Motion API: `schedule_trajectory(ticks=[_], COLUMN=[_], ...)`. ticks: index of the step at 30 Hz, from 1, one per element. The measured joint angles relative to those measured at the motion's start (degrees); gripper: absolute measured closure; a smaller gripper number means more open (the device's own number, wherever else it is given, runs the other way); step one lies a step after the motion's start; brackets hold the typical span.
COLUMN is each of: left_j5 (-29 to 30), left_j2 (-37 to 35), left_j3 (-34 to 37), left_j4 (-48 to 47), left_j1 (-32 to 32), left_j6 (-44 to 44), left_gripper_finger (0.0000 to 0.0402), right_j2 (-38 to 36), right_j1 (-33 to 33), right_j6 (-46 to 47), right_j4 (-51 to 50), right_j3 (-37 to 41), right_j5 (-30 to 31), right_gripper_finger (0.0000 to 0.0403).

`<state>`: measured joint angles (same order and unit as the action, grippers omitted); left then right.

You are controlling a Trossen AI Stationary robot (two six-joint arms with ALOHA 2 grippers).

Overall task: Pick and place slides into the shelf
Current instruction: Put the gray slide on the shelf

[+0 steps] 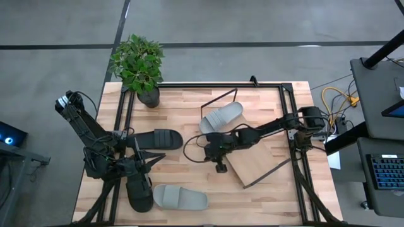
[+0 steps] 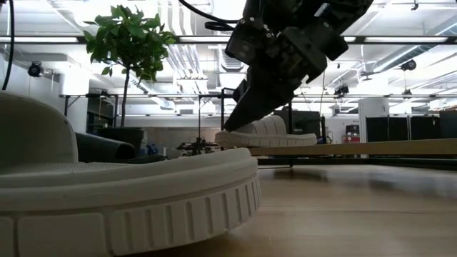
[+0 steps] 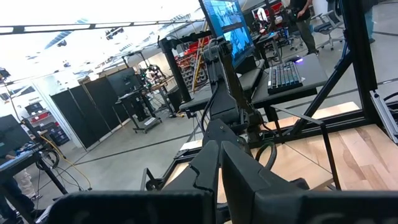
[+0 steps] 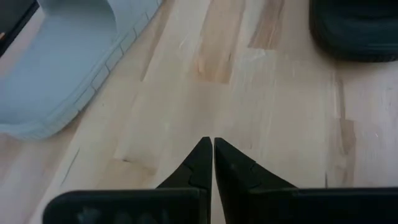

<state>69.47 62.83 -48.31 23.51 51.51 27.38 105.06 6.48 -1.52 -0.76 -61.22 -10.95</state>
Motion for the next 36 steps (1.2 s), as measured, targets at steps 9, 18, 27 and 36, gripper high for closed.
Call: schedule_trajectory(ticks=[9, 18, 27, 36], left_j5=[0.0, 0.0, 0.0, 0.0], left_j2=[0.0, 0.0, 0.0, 0.0], left_j3=[0.1, 0.1, 0.1, 0.1], left_j4=[0.0, 0.0, 0.0, 0.0], left_j1=[0.0, 0.0, 0.0, 0.0], left_j6=[0.0, 0.0, 0.0, 0.0], left_gripper_finger=[0.0398, 0.0398, 0.0398, 0.0398], right_j2=[0.0, 0.0, 0.0, 0.0], right_j1=[-3.0, -4.1, -5.6, -7.2], right_j6=[-0.7, -0.3, -1.4, -1.7], right_j4=[0.1, 1.4, 5.9, 9.4], right_j3=[2.2, 3.2, 3.3, 3.3], right_j5=[-1.1, -1.7, -1.9, -4.3], right_gripper_finger=[0.0394, 0.0394, 0.0394, 0.0394])
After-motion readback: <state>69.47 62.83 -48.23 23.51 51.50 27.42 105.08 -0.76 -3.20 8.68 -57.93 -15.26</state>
